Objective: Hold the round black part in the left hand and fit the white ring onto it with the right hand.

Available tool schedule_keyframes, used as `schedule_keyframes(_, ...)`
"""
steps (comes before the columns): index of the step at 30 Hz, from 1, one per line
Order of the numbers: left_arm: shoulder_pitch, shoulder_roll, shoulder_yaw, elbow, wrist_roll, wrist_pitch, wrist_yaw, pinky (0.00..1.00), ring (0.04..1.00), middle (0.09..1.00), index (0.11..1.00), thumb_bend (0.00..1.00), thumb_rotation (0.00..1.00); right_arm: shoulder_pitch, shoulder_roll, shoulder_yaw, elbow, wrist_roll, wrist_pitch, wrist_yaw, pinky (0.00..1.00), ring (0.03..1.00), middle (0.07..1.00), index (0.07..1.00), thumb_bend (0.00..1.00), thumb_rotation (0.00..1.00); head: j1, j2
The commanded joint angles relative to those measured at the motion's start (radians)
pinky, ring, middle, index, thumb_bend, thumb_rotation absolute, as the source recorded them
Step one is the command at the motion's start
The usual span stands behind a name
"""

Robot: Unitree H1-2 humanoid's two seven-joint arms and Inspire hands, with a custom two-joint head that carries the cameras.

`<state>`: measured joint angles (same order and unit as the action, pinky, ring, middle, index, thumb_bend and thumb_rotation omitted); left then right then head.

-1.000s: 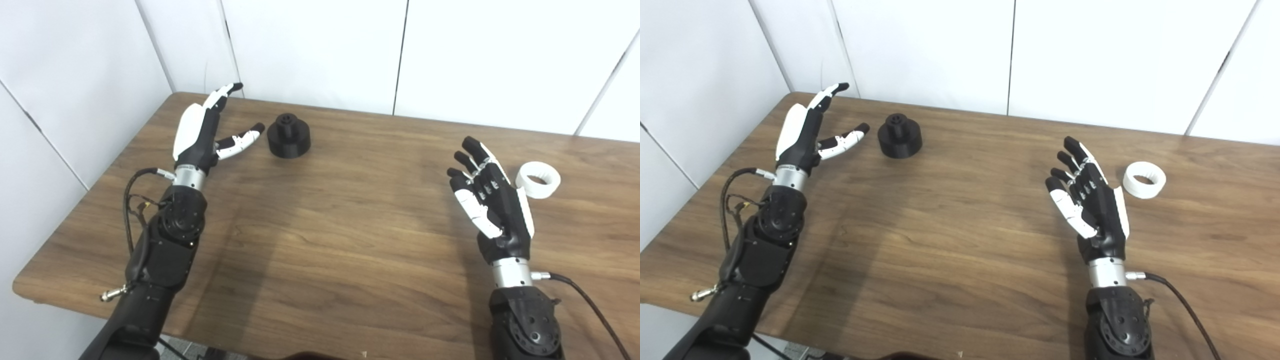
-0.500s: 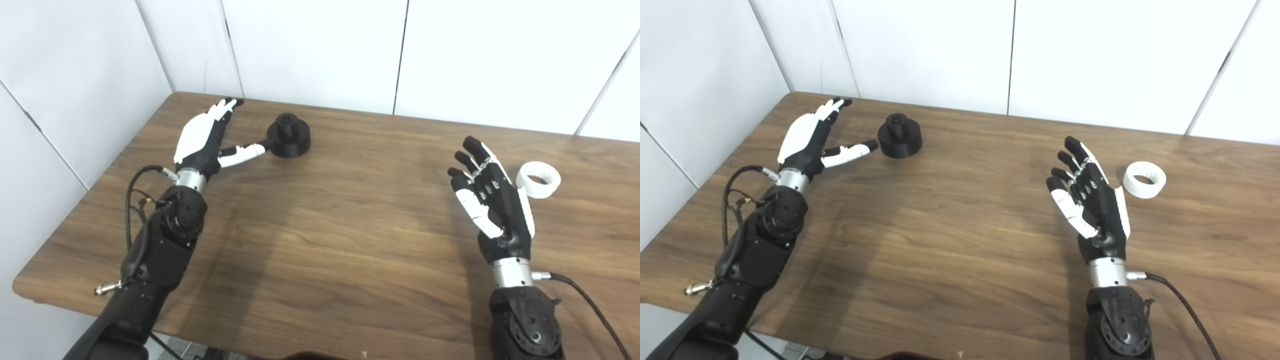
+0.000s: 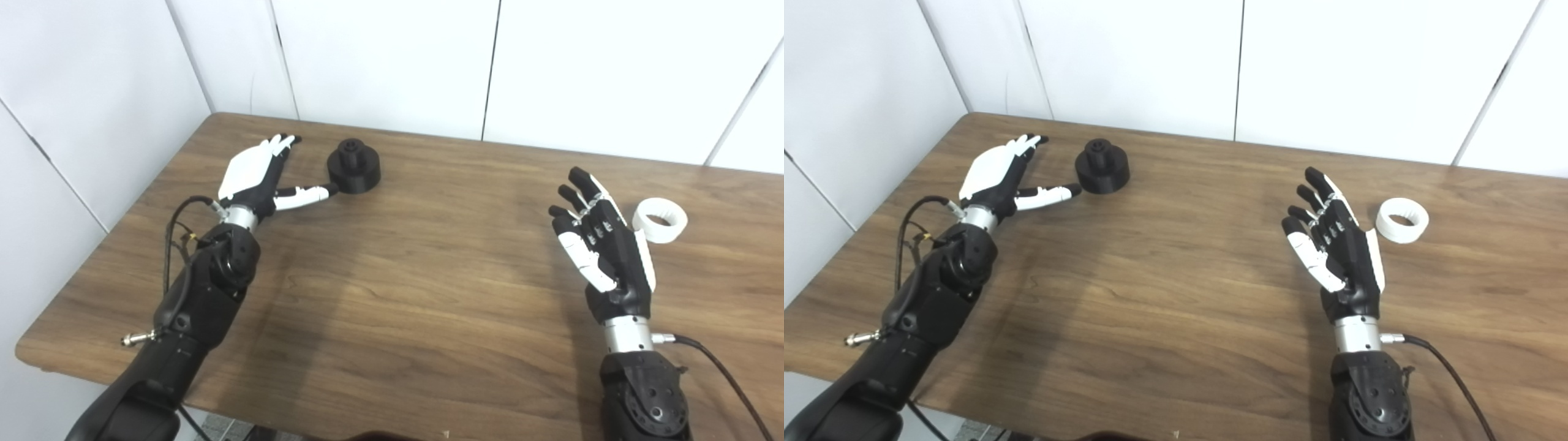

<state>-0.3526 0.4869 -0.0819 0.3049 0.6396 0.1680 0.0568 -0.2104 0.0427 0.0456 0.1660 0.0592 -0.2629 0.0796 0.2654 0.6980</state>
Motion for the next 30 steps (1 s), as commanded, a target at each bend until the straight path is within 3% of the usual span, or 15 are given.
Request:
schedule_keyframes(1,-0.066,0.041,-0.005,0.001,0.031,0.003,0.018,1.00,1.000,1.000,0.942,1.00,0.76,0.085,-0.009,-0.013,0.039,0.029,-0.009,0.010,0.78,0.881,0.916,0.862,0.60,0.40,0.000,0.001)
schedule_keyframes(30,-0.125,0.012,-0.060,0.119,0.041,0.012,0.051,1.00,1.000,1.000,0.935,1.00,0.73,0.089,-0.008,-0.015,0.017,0.007,0.017,-0.006,0.77,0.867,0.903,0.854,0.61,0.41,-0.018,0.003)
